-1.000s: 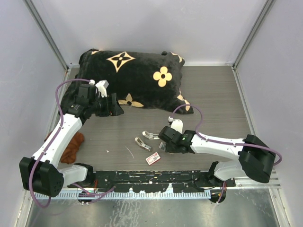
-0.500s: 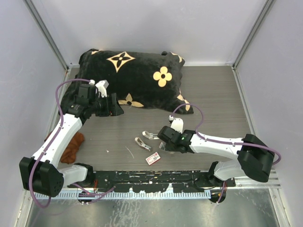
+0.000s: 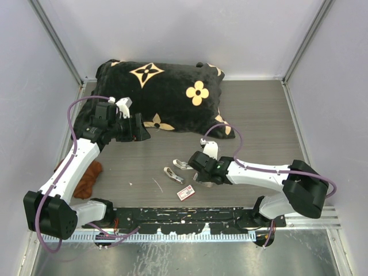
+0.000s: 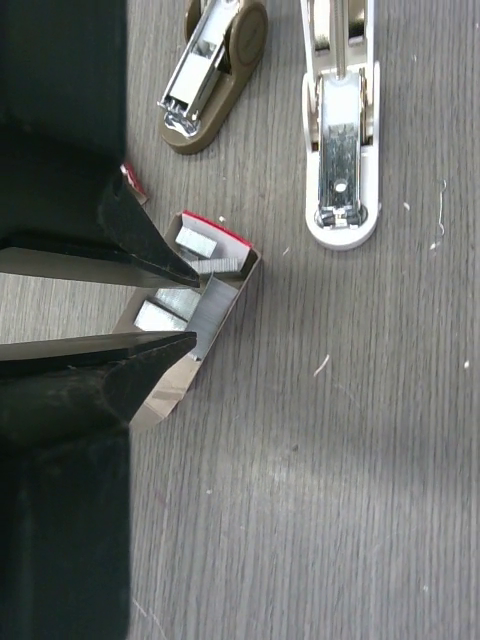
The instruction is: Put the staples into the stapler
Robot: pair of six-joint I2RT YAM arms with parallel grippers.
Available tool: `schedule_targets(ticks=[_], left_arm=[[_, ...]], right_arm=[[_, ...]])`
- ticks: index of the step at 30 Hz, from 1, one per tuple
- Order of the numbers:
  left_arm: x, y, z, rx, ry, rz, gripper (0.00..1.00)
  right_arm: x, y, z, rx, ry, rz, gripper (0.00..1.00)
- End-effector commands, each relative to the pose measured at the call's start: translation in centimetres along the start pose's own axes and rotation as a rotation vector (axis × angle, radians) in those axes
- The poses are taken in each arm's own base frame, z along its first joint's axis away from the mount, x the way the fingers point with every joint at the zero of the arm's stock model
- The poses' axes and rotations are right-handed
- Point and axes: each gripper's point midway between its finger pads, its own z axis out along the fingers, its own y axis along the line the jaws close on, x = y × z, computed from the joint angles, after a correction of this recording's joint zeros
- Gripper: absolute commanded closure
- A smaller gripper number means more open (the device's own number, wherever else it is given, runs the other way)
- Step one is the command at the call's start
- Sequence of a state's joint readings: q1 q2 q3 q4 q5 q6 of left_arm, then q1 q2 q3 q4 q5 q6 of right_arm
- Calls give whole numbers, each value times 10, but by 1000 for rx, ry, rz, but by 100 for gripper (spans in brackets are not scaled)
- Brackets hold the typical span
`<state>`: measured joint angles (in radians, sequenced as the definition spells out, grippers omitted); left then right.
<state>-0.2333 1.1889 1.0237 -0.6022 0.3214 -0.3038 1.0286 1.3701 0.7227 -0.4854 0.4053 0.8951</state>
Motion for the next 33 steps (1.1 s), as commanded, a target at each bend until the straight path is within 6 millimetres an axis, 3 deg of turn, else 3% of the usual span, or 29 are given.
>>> schedule_targets(ticks=[1,12,19,29,33], left_arm=[[-12,-6,-4,25,-42,14,15],[-12,-6,-3,24,-38,13,15],[-11,-6,-3,25,-35,11,15],[-12,-7,-3,30,-35,9,15],[-12,-7,-3,32,-35,8,15]], right_arm=[[-17,27,-6,-85,-37,0,70],[-11,39,4,-99,-15,-20,72],[-9,31,5,-61,-17,-12,78],[-7,4,0,34,-29,-6,84],[-10,4,-5,20,-43,8,87]])
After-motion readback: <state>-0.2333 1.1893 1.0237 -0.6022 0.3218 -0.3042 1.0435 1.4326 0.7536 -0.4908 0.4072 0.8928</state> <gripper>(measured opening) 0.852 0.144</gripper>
